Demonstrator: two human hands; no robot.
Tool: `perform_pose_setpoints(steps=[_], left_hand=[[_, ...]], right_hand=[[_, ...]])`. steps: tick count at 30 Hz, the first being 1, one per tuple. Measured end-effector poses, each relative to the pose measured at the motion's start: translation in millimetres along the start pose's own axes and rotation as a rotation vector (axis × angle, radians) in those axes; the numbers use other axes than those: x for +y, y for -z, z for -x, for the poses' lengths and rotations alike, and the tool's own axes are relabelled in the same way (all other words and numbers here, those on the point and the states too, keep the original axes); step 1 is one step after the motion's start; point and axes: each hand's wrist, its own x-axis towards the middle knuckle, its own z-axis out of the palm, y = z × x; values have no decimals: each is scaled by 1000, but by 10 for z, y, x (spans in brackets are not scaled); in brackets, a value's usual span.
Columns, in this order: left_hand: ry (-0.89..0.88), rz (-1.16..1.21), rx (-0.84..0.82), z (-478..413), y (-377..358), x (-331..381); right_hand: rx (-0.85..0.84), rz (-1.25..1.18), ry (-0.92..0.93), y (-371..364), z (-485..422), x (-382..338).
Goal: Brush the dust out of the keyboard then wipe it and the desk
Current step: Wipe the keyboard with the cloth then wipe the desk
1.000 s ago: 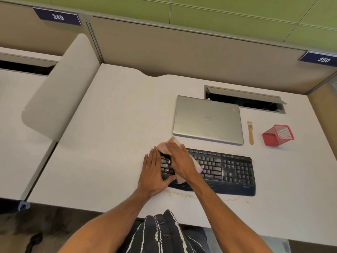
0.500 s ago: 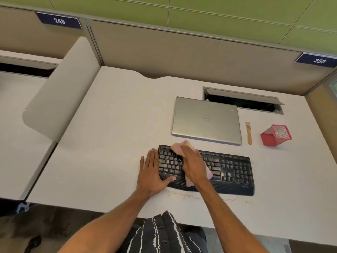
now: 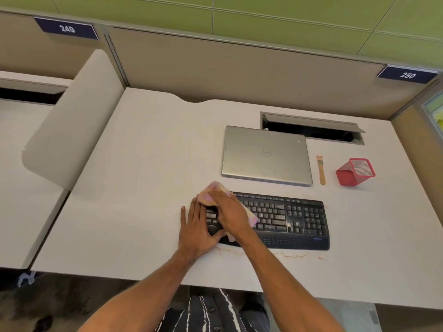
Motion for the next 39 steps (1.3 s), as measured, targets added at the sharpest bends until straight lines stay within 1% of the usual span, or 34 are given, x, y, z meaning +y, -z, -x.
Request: perform_pose_setpoints(steps=[4,7,9,12,13,14,18,22,24,25,28,32,35,39], left_hand=[[10,-12,-68,-26,29,22],[0,-9,-85,-48,62,29],[10,-20,-102,-61,77,37],[25,-20,-124,-67,92,51],[34,-18,-129,-72,83,63],[45,-13,-131,-80,73,84],[92,14,-106,-113,7,174],[120,9,-92,-122,-38,186],[144,15,-117,-153,-17,189],[157,15,-144,-168,3,204],[178,15,-198,-177,47,238],[206,54,-241,-143,105,263],[205,69,-271,-162,152,309],[209,47,-299,-175,214,338]], right_hand=[[34,-30,-173,221,199,142],[128,-48,-258,360,336,282],[188,-46,-357,420,405,460],[217,-65,-488,463,478,688],[219,-73,-486,482,474,699],[208,-86,-445,493,453,692],[47,-87,-197,449,262,422],[-23,-199,-116,219,73,178],[-42,-151,-66,183,83,207],[-12,-116,-47,193,110,278],[97,-104,-118,319,268,519],[171,-67,-188,505,538,844],[227,-39,-324,674,741,1177],[273,68,-470,762,879,1526]])
